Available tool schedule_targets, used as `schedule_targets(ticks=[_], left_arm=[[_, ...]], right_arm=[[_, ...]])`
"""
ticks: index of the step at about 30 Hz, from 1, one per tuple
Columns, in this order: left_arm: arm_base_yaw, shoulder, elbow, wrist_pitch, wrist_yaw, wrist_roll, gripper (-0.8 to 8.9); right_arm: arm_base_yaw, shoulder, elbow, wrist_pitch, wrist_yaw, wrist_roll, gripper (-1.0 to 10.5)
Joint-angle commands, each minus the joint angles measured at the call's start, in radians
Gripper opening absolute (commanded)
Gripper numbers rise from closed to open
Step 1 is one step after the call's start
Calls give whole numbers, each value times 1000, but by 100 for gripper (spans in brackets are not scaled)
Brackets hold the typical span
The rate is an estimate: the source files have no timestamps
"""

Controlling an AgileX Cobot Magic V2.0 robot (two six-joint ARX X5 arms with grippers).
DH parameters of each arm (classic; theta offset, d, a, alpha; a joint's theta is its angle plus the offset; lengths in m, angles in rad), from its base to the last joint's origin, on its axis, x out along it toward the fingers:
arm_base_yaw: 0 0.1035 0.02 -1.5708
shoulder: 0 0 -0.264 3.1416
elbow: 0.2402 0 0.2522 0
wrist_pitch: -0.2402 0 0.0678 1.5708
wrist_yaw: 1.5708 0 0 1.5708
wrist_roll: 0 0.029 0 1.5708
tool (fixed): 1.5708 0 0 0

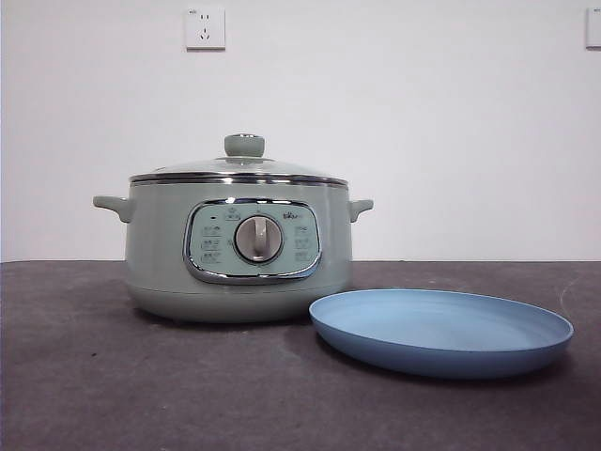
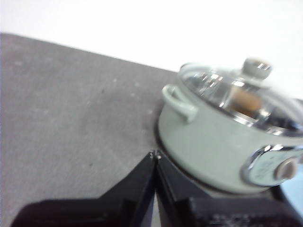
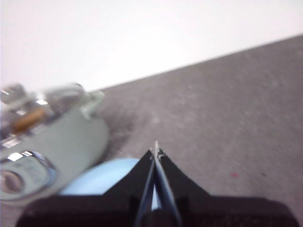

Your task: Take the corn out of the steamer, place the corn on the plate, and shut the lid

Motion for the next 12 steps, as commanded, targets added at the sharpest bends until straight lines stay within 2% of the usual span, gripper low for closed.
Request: schedule_targets(ticks=[1,5,12], left_arm=[[2,5,55,-48,10,-10,-6],[2,5,149,-131,34,-10,-6],[-2,56,311,-203,114,-5,-6]], right_arm=[[2,32,44,5,-23,55,-12],[2,106,132,5,-54,69,-12],[2,300,357,-59,-277,57,-11]])
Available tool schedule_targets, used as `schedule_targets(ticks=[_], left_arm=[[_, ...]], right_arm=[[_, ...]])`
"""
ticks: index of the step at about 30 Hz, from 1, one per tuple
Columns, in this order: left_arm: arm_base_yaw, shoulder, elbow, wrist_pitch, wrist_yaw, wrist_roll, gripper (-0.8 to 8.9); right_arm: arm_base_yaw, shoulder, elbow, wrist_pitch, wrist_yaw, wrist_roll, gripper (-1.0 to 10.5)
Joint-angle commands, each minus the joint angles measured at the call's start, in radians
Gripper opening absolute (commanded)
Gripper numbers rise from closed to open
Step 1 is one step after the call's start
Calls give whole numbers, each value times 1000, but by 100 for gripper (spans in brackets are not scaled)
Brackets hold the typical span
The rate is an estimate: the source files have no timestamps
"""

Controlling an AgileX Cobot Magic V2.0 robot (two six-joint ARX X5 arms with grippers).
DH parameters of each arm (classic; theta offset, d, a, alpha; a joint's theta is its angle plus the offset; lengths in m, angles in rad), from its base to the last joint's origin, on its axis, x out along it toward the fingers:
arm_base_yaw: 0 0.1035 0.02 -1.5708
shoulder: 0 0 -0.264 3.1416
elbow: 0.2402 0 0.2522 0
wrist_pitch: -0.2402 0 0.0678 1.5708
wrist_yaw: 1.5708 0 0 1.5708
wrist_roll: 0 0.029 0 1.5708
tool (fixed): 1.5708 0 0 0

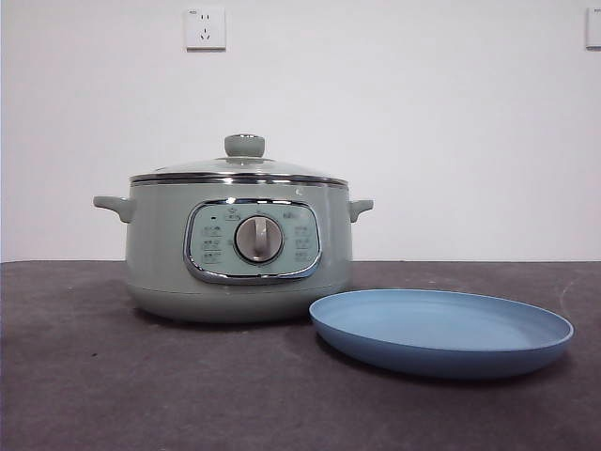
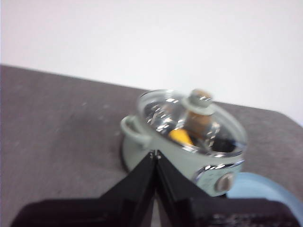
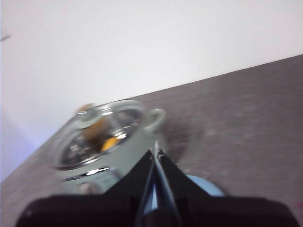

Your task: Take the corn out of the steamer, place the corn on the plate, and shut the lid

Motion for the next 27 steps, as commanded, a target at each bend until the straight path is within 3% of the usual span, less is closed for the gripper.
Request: schedule_targets(ticks=[1,8,11,14,17,24,27], left_arm=[[-5,36,44,-9,11,-2,-6],[-10,199,181,-23,162,5,-6],[-10,280,261,-56,220,16,-6],[-10,357,352,-88,248,46,-6],[-10,420,435,-131,269,74,-6],[-10,520,555,-238,299,109,-4],[-10,533,561,-240,299,106,17]], right_arm=[[2,81,98,-24,-108,-11,-12],[2,290,368,-156,-369,-142,-11],[2,363,478,-272,-433,-237,-12],[2,430,570,-383,-444,-341,-11],[4,477,626,-454,-444,-394,-11],[16,543,668,-523,-443,-422,-8],[16,548,668,-523,-440,-417,79]])
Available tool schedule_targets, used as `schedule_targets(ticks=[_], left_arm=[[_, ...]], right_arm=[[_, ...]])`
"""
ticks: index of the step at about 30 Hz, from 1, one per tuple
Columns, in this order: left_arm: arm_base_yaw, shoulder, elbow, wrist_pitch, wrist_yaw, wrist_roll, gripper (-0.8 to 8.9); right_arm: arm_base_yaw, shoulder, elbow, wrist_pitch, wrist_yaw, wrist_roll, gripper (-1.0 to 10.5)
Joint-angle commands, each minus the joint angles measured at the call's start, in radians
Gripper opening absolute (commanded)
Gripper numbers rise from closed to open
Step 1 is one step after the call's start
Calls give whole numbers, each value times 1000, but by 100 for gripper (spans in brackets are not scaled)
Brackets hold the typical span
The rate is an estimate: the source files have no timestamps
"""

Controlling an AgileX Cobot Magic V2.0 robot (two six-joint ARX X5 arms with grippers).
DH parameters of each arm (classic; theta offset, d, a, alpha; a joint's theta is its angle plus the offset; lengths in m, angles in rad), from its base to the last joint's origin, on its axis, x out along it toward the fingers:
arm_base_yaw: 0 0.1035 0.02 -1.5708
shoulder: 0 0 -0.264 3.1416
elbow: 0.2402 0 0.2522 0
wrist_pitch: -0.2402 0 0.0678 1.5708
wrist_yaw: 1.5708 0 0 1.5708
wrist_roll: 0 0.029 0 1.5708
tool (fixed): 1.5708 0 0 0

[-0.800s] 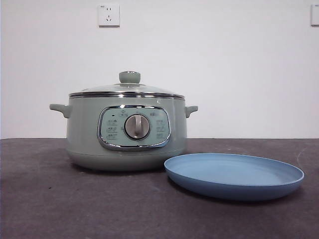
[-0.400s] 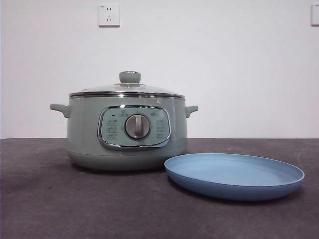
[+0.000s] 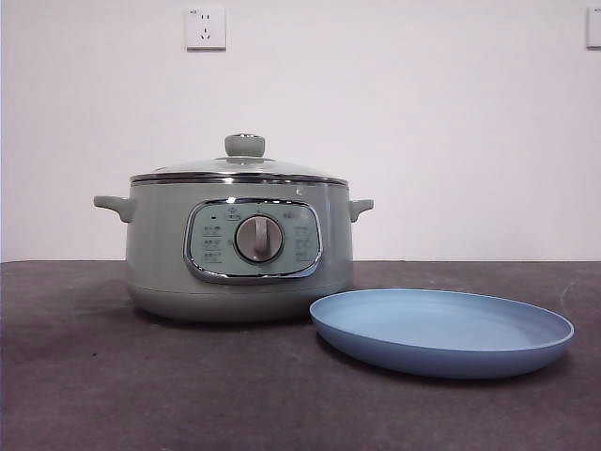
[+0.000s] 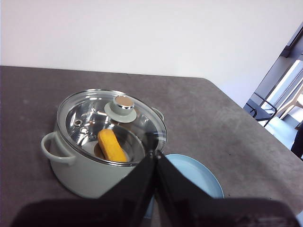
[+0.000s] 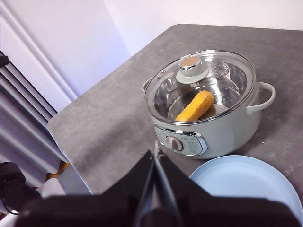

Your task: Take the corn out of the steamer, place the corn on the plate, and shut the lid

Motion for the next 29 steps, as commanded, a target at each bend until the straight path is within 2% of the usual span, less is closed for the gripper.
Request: schedule_targets(ticks=[1,5,6,10,16,22,29], left_arm=[[-3,6,3,-2,5,15,63],[-3,18,3,-2,5,9,539],[-3,20,3,-3,5,9,566],[-3,35,3,2,54,12,566],[-5,90,3,29,57,12,566],[-43,180,3,146,56,10,566],[-151,351,4,329,5,8,566]], right_arm=[[3,-1,3,4,4,-9,147],[3,-1,4,4,6,18,569],[3,-1,4,4,6,19,602],[3,-1,4,5,6,19,603],[3,6,4,6,6,19,603],[3,29,4,8,6,20,603],[3,60,4,8,6,22,603]])
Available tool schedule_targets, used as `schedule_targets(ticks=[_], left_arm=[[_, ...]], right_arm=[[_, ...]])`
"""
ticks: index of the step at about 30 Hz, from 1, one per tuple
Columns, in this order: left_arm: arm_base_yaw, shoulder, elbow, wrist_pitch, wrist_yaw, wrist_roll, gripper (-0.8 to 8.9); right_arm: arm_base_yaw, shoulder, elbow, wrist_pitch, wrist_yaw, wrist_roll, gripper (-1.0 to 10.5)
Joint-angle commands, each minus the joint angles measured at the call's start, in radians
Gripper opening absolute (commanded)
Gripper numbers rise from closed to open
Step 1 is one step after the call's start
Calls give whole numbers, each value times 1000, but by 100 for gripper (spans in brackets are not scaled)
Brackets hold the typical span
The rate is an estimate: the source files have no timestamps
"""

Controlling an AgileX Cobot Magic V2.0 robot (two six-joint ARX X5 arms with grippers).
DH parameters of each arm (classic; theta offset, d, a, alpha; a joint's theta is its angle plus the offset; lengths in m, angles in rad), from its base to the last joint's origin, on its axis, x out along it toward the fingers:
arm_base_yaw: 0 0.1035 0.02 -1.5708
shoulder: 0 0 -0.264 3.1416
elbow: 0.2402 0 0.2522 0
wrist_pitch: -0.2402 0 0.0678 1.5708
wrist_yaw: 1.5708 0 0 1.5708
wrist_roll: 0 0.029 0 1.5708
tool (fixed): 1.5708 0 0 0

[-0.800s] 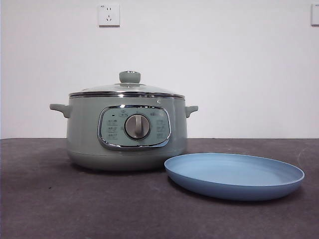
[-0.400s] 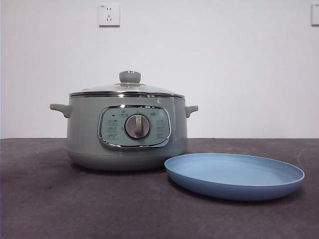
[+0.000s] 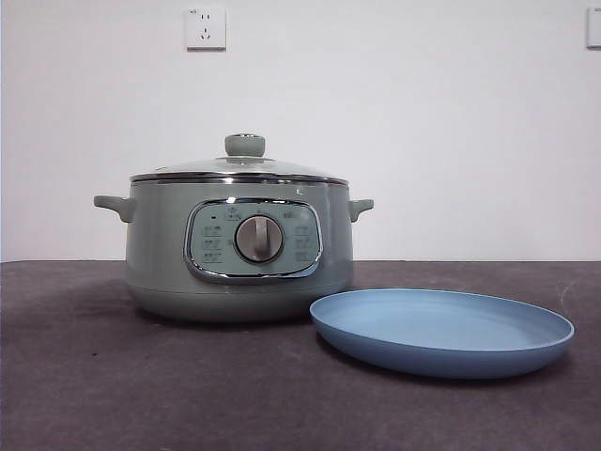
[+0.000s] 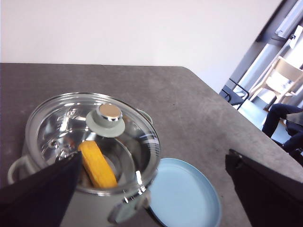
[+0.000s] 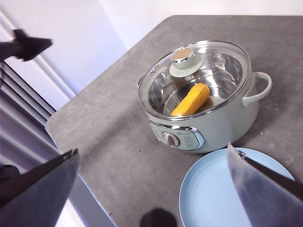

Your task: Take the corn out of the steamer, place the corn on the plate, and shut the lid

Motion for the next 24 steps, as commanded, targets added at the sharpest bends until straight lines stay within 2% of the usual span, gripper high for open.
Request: schedule_targets(ticks=[1,9,16,24], left_arm=[[-46,69,3,74,-44,4,566],[-167,301,72,232,-208,42,566],[-264,514,189,289,-369,173,566],[-325,703,251,400,-448,214,566]], right_arm=[[3,13,4,6,0,5,603],[3,40,4,5,1,5,603],[3,46,4,6,36,4,603],[3,46,4,5,50,4,603]])
